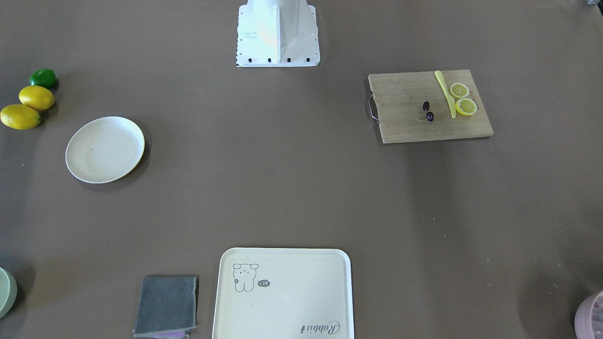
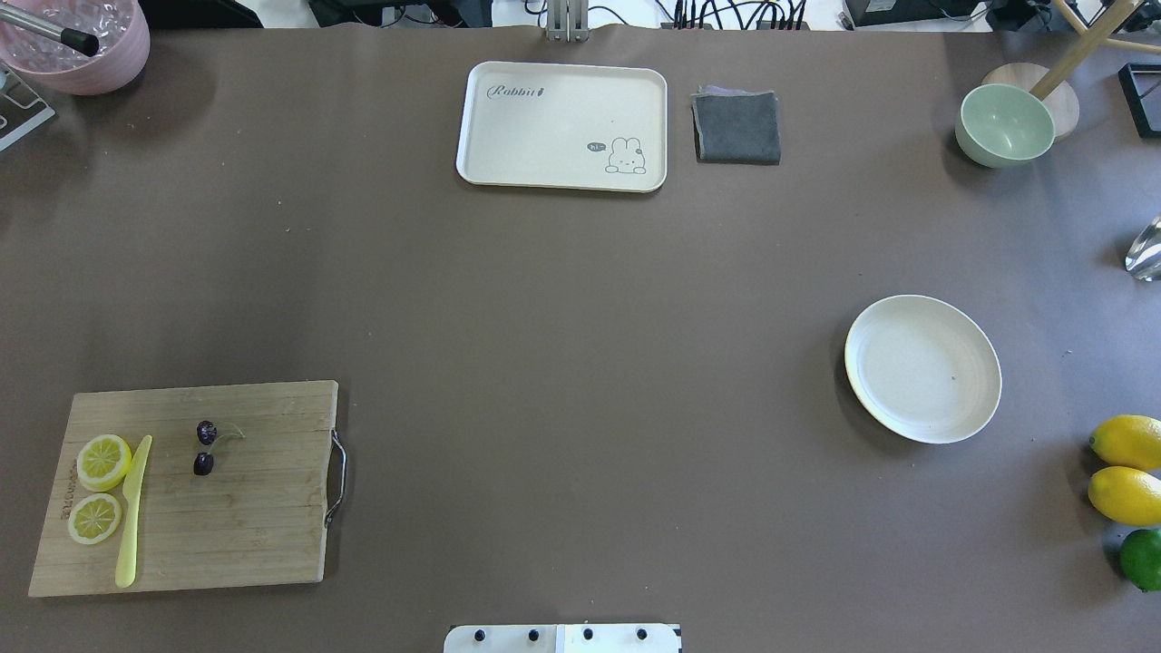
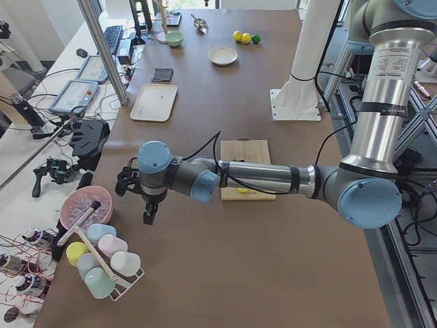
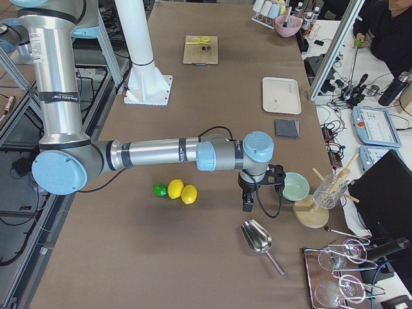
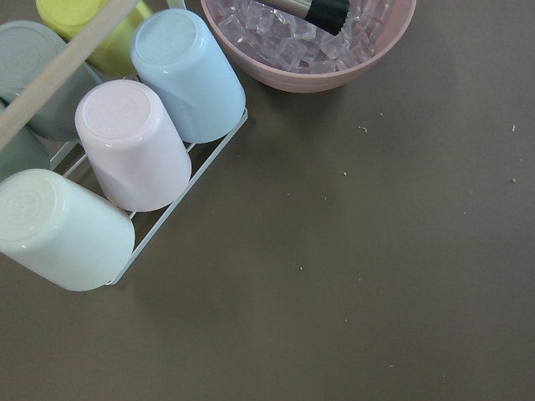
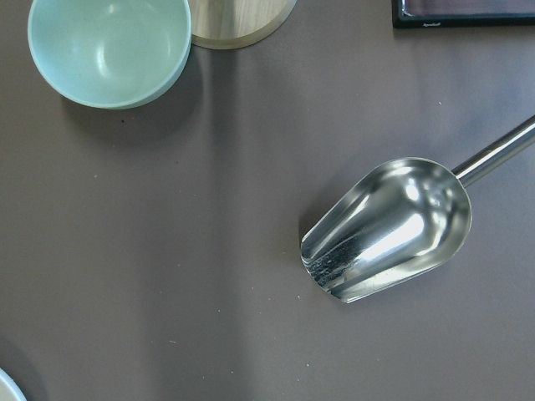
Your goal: Place red cherry on plate
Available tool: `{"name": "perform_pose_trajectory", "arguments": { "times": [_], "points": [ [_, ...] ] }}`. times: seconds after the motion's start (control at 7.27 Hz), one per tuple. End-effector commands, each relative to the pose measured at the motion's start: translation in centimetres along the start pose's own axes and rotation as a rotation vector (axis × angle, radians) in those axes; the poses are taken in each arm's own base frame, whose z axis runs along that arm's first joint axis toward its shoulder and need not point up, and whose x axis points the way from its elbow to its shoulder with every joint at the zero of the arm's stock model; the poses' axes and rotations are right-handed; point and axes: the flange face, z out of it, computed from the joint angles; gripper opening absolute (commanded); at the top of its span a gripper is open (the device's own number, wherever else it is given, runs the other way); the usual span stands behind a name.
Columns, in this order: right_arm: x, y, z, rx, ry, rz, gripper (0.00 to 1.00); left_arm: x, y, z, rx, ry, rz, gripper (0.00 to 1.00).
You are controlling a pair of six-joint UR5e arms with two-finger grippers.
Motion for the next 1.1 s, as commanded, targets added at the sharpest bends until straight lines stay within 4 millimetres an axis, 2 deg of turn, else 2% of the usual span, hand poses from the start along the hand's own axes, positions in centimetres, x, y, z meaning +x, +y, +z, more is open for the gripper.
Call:
{"name": "perform_pose_trajectory", "arguments": {
  "times": [0.0,0.96],
  "points": [
    [-0.08,0.0,-0.05,0.001,-0.003,-0.001,1.0,0.01,-0.06,-0.48,0.012,-0.002,-0.001,0.98],
    [-0.57,-0.39,-0.48,0.01,-0.006,-0.01,1.0,-0.5,0.73,0.11,-0.002,-0.004,-0.014,0.98]
  ]
}}
